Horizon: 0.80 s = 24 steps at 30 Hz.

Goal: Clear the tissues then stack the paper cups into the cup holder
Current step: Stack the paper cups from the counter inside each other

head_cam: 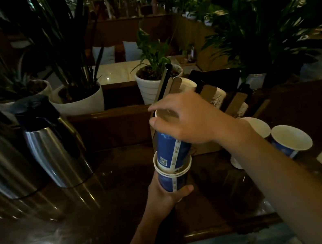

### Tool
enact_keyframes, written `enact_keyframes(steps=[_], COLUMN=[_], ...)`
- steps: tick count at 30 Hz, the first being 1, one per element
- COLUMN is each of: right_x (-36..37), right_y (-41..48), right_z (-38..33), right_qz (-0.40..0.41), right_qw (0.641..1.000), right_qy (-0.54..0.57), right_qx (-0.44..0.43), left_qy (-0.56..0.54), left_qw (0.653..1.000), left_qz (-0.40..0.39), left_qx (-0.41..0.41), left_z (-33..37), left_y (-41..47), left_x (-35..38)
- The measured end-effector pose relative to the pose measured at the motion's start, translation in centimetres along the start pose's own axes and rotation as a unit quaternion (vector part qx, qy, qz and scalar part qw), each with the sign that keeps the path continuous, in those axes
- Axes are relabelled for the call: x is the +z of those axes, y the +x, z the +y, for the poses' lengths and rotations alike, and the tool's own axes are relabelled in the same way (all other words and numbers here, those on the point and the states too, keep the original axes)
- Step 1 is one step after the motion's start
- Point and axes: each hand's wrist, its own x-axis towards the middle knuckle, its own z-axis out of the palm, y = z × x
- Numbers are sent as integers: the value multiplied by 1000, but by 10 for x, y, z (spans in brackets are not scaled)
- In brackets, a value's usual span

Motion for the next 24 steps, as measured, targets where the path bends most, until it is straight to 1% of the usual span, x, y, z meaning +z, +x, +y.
enact_keyframes(steps=[4, 11, 24], right_x=[16, 41, 79], right_y=[1, -7, -24], right_z=[-3, -1, 7], right_qz=[-39, -83, -79], right_qw=[999, 995, 995], right_qy=[-32, -48, -53], right_qx=[-1, -13, -16], left_qy=[-7, -19, -12], left_qw=[1000, 1000, 999], left_qz=[-1, 0, -15], left_qx=[3, 8, 26], left_z=[0, -1, -2], left_y=[0, 0, 4], left_x=[0, 0, 0])
